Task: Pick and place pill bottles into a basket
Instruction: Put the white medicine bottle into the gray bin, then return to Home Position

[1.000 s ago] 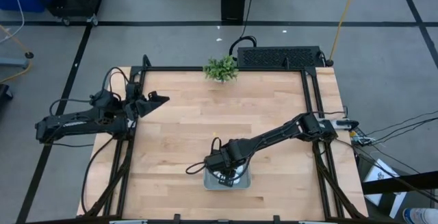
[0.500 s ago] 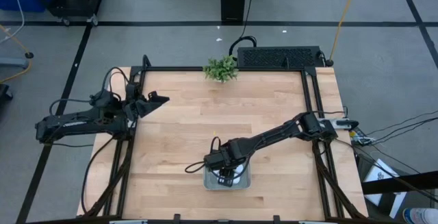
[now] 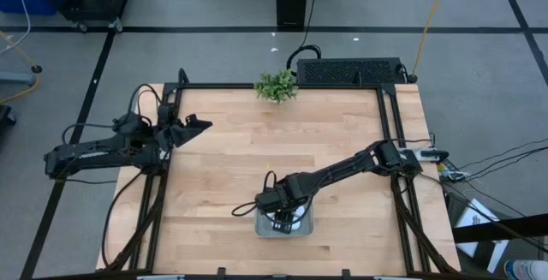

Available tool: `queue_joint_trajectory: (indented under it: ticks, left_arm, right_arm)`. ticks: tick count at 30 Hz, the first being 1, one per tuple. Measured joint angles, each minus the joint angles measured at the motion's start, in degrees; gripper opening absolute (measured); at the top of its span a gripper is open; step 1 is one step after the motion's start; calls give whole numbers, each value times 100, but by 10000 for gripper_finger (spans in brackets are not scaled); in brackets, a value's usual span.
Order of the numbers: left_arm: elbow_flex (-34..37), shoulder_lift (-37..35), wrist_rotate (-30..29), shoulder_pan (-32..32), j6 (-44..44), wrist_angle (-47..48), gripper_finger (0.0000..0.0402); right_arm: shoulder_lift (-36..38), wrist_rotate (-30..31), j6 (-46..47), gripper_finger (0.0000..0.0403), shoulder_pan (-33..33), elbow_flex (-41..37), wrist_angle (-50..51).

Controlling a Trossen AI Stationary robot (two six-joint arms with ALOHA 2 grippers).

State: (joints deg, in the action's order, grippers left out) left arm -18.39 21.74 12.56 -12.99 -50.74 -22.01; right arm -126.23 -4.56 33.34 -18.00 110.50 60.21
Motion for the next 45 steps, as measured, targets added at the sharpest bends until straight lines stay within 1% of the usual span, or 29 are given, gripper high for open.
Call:
queue_joint_trajectory:
  ticks: [10,16,18,21,22,24,25,27,29,31,32,34,35,36,37,38,42,45]
  left_arm:
    - [0,-2,-15,0,4,77,308]
    - [4,0,-69,0,561,289,308]
    - [4,0,73,12,482,335,308]
    - [4,-2,499,37,239,352,308]
    - [4,-11,719,31,378,317,308]
    - [4,-12,1116,36,989,283,308]
    - [4,-12,1176,44,1245,344,308]
    - [4,-4,1155,72,1502,606,308]
    - [4,-7,1012,98,1624,1000,308]
    - [4,-5,834,125,1763,1447,308]
    - [4,-4,792,147,2022,1640,308]
    - [6,-4,794,226,2827,1947,308]
    - [24,-4,799,289,3158,1968,308]
    - [76,-4,797,338,3356,1855,308]
    - [151,-7,800,380,3448,1682,308]
    - [251,-7,822,429,3469,1440,308]
    - [911,-7,895,635,3253,343,308]
    - [1415,-7,694,787,3126,-615,308]
  right_arm:
    - [266,24,85,215,0,2,149]
    - [625,21,286,215,-8,2,189]
    - [807,76,381,215,-25,2,126]
    - [1157,292,539,215,-56,2,87]
    - [1290,333,631,215,-61,2,87]
    - [1579,470,859,215,-61,2,89]
    - [1723,638,992,215,-61,2,89]
    - [2018,1078,1089,215,-47,3,147]
    - [2295,1424,1080,215,-24,4,127]
    - [2520,1525,1299,215,-3,9,119]
    - [2631,1537,1391,215,-17,9,78]
    - [2831,1649,854,215,-129,-76,-343]
    - [2943,1804,565,215,-187,-221,-664]
    - [3079,2092,421,215,-224,-461,-1004]
    - [3239,2315,286,215,-250,-792,-1367]
    - [3406,2414,159,215,-264,-1196,-1790]
    - [4132,2433,-91,214,-210,-3285,-3732]
    - [4770,2378,-354,213,-130,-4653,-5429]
